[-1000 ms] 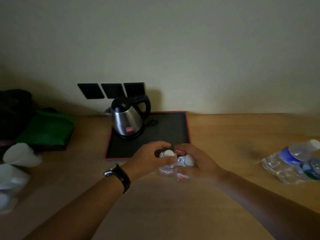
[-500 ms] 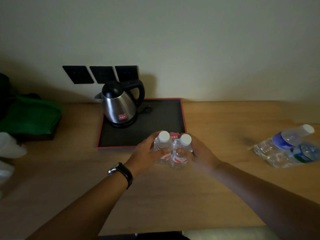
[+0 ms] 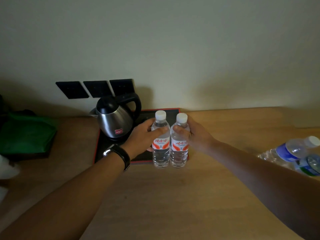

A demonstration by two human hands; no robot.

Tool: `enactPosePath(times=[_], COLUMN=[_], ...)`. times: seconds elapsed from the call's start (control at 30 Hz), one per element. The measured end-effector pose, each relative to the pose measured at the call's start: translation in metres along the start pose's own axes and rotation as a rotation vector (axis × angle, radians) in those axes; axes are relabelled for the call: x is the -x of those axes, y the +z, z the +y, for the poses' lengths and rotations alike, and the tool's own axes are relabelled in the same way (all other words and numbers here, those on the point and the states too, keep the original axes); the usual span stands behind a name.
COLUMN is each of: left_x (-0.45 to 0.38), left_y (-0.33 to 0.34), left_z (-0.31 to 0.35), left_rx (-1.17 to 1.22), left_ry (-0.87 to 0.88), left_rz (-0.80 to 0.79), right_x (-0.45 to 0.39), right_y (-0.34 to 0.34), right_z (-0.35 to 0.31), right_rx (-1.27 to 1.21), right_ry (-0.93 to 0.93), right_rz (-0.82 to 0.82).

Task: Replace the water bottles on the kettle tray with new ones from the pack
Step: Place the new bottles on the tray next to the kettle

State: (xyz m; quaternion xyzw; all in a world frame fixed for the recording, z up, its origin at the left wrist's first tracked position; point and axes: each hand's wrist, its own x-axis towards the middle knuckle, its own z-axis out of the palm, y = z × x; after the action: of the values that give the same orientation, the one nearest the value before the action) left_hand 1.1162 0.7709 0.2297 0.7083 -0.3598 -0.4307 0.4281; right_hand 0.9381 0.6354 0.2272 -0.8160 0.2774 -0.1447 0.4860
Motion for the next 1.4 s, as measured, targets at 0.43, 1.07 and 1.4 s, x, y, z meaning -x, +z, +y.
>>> enactPosePath(times=[0.43,1.07,1.4], left_x=[-0.110,-0.148,-0.141], left_y=[-0.018,-0.009,0.006], left_z=[0.020,0.000,-0.019], left_rx=[-0.043,0.002,0.190], left_ry=[0.080,0.141,-0.074], left_rz=[0.091,0.227,0.182], right_x=[-0.107,-0.144,-0.130], right_y=[-0.011,-0.011,0.010], right_z=[0.024,0.058,0.096], right_rx=[-0.109,-0.075,-0.095], right_ry=[0.013,0.003,0.234], right_rz=[0.078,0.224,0.163])
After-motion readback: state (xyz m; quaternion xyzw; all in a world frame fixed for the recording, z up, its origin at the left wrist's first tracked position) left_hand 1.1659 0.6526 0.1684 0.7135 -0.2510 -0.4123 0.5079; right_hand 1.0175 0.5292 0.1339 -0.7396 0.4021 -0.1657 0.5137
